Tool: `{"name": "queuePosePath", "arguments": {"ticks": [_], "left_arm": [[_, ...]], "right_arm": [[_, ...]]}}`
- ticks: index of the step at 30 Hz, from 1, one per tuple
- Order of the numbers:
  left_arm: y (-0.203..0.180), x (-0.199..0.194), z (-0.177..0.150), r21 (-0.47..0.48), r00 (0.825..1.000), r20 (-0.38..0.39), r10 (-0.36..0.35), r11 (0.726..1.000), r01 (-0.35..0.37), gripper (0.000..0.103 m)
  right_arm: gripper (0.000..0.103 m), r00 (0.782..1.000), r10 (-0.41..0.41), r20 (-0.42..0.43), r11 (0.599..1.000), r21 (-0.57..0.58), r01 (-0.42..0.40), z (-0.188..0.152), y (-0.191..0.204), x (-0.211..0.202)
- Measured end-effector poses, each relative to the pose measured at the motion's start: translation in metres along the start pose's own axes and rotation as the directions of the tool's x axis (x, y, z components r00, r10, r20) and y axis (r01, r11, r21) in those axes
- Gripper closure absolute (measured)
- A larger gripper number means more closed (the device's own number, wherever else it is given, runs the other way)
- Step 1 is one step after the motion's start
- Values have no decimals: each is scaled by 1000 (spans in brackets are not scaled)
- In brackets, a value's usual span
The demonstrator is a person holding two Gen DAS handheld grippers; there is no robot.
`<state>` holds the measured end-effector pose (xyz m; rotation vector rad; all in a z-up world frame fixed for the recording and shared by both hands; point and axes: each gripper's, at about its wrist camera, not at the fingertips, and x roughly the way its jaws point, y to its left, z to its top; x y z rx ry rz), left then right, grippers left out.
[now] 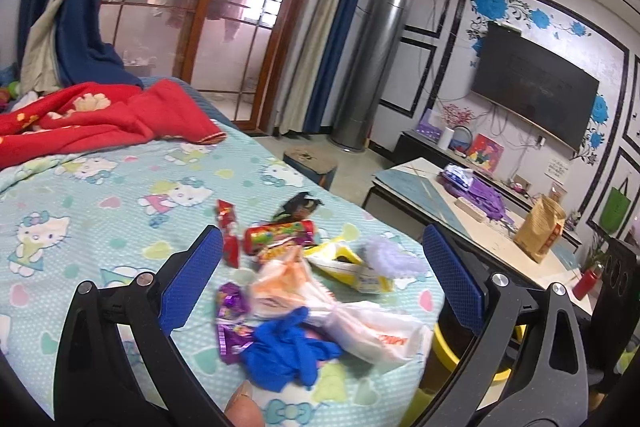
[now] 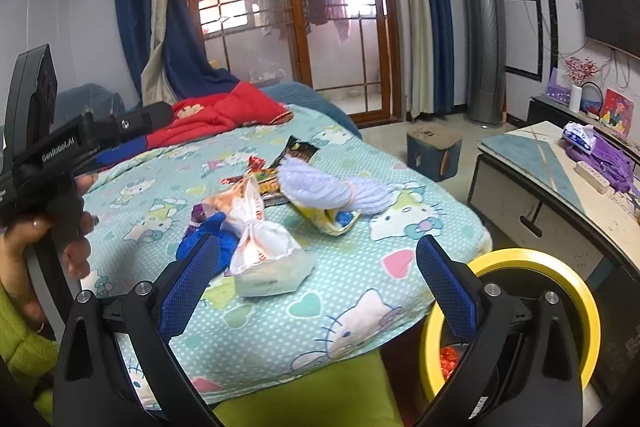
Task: Collect trash
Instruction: 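Move both grippers back over the trash on the bed, then grasp the blue glove with the left gripper while the right grasps the white plastic bag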
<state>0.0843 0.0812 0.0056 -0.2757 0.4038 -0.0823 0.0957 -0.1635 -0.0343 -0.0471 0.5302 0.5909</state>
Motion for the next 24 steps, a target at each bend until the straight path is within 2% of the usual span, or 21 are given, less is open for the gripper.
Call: {"name": "queuePosePath", "arguments": {"ticks": [6, 13, 17, 19, 24], "left_arm": [[21, -3, -3, -13, 999, -21, 28, 1000, -29, 11], [40, -4, -20, -4, 996, -90, 29, 1000, -30, 12], [41, -4, -30, 23, 992, -129, 8, 1000, -5, 23], [41, 1, -34, 34, 986, -167, -10, 999, 16, 30], [37, 14, -46, 36, 967, -249, -48, 998, 59, 39]], "right_arm": [[7, 999, 29, -42, 999, -43, -31, -1, 14, 18], [7, 992, 64, -107, 995, -63, -71, -4, 25, 42], [7, 988, 68, -139, 996, -49, -76, -7, 24, 56], [7, 986, 68, -151, 996, -45, -76, -8, 24, 63], [7, 981, 68, -180, 996, -37, -76, -9, 24, 76]]}}
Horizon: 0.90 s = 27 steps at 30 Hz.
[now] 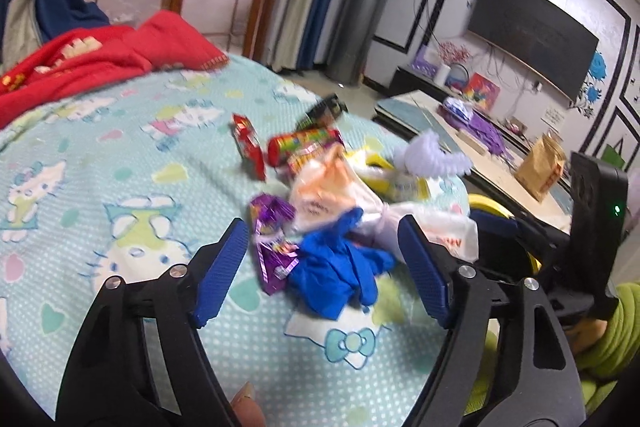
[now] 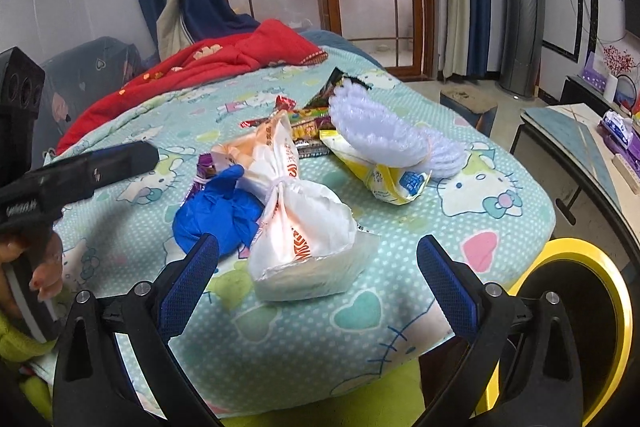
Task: Collect trash
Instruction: 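Grasp the blue glove with the left gripper while the right grasps the white plastic bag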
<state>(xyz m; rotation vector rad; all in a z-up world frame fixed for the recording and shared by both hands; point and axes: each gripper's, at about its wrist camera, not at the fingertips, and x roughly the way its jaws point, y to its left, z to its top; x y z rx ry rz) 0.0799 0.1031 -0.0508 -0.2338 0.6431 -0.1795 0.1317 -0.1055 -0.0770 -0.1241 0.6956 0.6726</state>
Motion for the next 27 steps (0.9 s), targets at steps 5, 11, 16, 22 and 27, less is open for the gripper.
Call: {"name": "queuePosePath", "arguments": {"ticks": [5, 11, 16, 22, 27], "left_arm": [[-3, 9, -5, 6, 999, -38, -13, 1000, 14, 46], [-7, 22, -10, 6, 996, -84, -26, 1000, 26, 53], [-12, 28, -13, 18, 994, -106, -26, 999, 28, 60], [-18, 33, -16, 44, 992, -128, -8, 999, 14, 67], [-23, 38, -20, 64, 988, -155, 2, 998, 8, 76]], "right_arm": [[7, 1000, 16, -17, 1000, -8, -16, -2, 1, 9], [7, 999, 39, -31, 999, 26, -38, -3, -4, 14], [7, 998, 51, -37, 998, 45, -49, -4, -8, 17], [21, 996, 65, -58, 996, 58, -62, -6, -10, 23], [33, 996, 68, -63, 996, 69, -64, -7, -11, 24]]}}
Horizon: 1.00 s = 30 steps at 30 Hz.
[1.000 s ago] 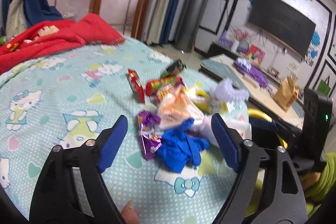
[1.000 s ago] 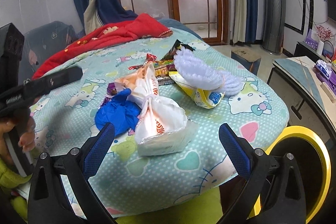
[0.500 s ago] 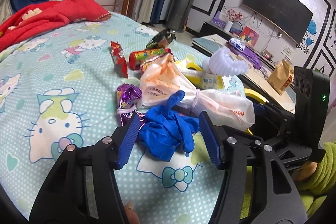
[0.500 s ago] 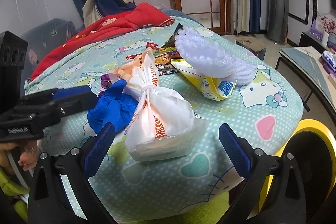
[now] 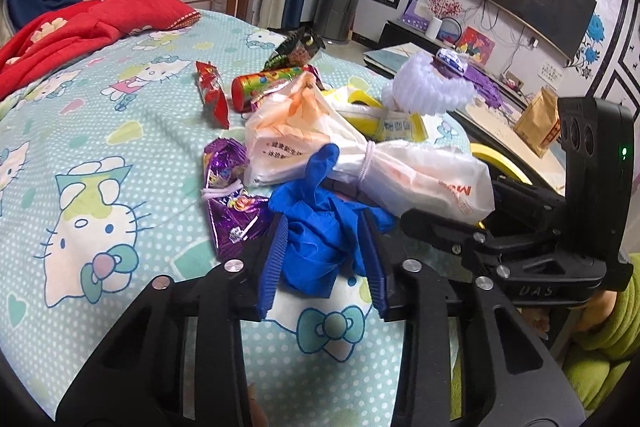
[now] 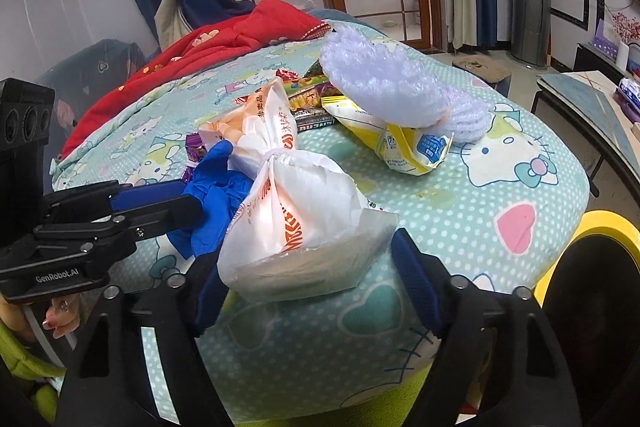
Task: Collect trash
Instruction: 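Grasp the blue glove with the left gripper while the right grasps the white plastic bag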
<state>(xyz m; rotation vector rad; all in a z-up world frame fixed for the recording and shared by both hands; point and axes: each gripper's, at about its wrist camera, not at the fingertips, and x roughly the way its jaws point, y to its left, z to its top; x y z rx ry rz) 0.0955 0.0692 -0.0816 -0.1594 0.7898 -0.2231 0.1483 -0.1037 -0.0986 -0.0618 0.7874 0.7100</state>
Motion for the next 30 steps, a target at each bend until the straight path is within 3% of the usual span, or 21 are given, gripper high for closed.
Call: {"name": "queuePosePath", "arguments": {"ticks": [13, 18, 30], "left_arm": [[-5, 4, -5, 20, 1000, -30, -10, 1000, 11, 96], [-4, -1, -4, 15, 1000, -16, -13, 1000, 13, 99], [-3, -31, 8, 18, 998, 54, -13, 1000, 12, 101]], "right_arm": [[45, 1000, -11, 28, 1000, -13, 12, -3, 3, -7], [53, 998, -18, 54, 999, -34, 20, -3, 6, -15], [55, 994, -18, 105, 1000, -10, 19, -3, 5, -39]]}}
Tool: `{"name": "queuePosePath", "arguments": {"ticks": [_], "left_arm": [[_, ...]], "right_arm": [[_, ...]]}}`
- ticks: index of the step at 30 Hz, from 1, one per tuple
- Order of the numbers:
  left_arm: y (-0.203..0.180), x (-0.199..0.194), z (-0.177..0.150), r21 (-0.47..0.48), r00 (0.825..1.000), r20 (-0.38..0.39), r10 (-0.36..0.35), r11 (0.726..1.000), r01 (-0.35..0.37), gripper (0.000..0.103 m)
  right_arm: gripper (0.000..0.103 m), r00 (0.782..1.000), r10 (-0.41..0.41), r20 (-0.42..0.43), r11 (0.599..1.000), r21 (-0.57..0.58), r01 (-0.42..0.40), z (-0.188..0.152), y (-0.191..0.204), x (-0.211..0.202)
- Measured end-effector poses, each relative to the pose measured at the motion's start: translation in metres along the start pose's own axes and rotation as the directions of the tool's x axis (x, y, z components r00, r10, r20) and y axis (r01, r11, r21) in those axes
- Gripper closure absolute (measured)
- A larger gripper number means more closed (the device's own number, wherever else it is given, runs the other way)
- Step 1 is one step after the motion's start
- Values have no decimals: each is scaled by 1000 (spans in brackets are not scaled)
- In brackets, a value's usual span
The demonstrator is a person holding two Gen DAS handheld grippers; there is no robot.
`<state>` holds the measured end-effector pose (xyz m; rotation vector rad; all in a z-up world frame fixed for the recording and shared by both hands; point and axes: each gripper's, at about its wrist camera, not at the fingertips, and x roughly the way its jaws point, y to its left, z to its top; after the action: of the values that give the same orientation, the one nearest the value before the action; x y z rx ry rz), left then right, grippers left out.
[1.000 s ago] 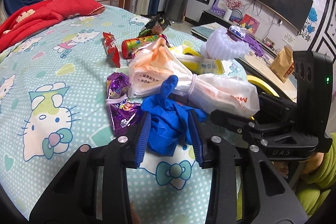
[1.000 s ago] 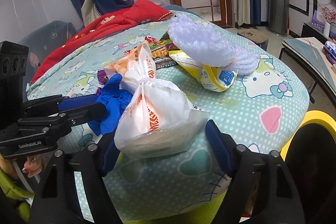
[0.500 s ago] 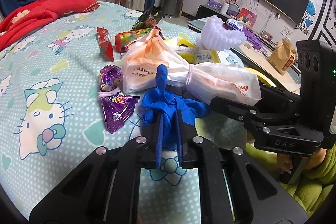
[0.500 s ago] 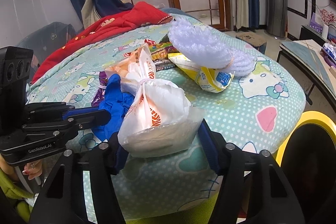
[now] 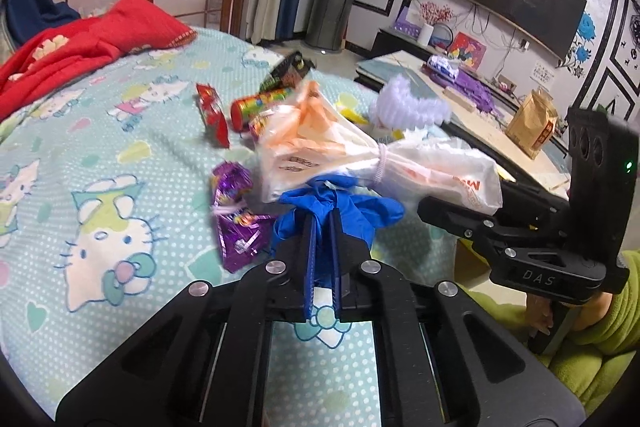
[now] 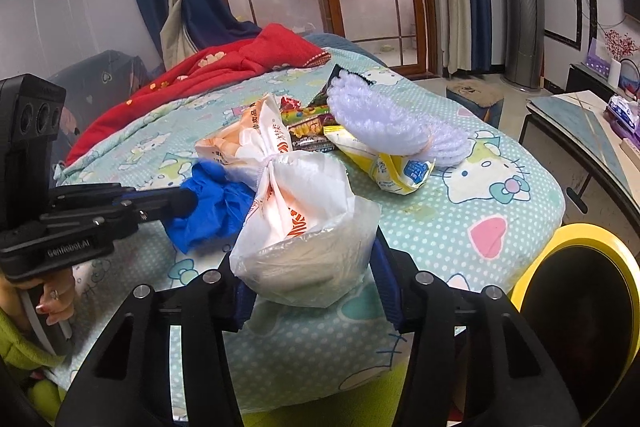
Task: Collect trash
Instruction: 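Grasp the blue glove with the left gripper while the right grasps the white plastic bag, then carry the blue glove and white plastic bag over the yellow bin with both grippers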
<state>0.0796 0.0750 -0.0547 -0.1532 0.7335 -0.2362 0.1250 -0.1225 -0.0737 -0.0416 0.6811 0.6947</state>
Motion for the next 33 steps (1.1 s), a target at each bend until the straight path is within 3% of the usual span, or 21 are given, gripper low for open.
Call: {"name": "queuePosePath", "arguments": {"ticks": [14, 33], "left_arm": [[-12, -57, 25, 11, 989, 148, 0, 1000, -2, 101], [-64, -48, 26, 107, 987, 130, -99, 991, 85, 101]], "right_arm": [[55, 994, 44, 102, 997, 57, -50, 17, 0, -42], [55, 982, -20, 188, 997, 78, 6, 35, -22, -77]]}}
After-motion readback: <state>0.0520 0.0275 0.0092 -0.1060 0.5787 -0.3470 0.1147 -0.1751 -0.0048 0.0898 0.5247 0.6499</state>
